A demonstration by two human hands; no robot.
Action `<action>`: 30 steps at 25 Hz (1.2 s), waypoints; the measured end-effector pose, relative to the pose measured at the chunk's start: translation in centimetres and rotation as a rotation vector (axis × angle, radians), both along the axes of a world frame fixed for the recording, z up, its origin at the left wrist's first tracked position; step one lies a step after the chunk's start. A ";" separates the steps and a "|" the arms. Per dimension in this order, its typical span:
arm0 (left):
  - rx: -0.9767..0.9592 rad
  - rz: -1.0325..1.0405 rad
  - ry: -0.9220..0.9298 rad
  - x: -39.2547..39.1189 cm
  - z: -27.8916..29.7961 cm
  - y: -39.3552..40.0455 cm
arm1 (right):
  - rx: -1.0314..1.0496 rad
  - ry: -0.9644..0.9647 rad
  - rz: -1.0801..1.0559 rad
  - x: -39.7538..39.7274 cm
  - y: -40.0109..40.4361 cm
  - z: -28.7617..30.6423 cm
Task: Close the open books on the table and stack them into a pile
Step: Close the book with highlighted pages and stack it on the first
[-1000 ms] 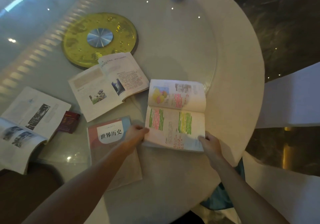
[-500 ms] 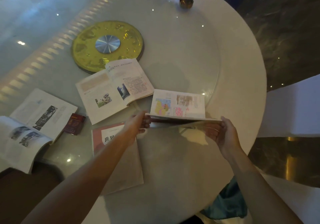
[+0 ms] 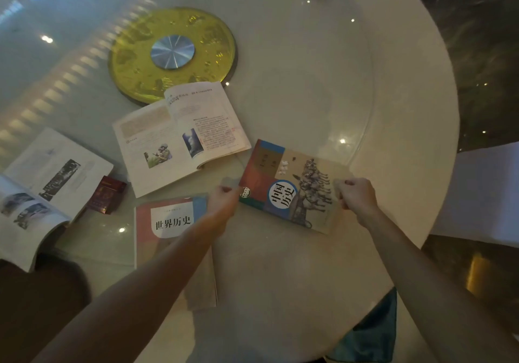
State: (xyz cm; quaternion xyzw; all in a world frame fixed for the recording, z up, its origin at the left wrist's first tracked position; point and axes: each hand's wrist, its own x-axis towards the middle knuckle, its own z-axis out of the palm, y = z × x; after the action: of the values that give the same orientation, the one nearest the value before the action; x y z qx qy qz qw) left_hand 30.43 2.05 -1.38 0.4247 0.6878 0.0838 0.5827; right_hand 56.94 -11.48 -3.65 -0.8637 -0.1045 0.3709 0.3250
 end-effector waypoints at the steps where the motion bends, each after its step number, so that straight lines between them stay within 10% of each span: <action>1: -0.018 -0.001 0.014 0.1 -0.4 -0.9 | -0.102 -0.151 0.094 0.3 0.4 0.0; 8: -0.236 -0.094 -0.067 2.7 -2.5 -5.2 | -0.234 -0.476 0.766 1.5 2.3 -2.4; 12: -0.182 -0.078 -0.095 3.7 -3.0 -4.7 | -0.238 -0.544 0.659 0.3 -0.8 -2.0; 30: -0.003 -0.112 -0.152 -3.3 -1.8 -6.0 | 0.104 0.257 0.071 -10.8 -6.9 -0.9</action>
State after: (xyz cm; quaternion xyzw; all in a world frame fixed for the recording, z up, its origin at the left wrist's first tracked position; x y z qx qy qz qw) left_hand 27.18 -3.94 -3.17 0.4543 0.6168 0.0820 0.6375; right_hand 46.19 -18.42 -4.52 -0.7868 -0.1116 0.4839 0.3664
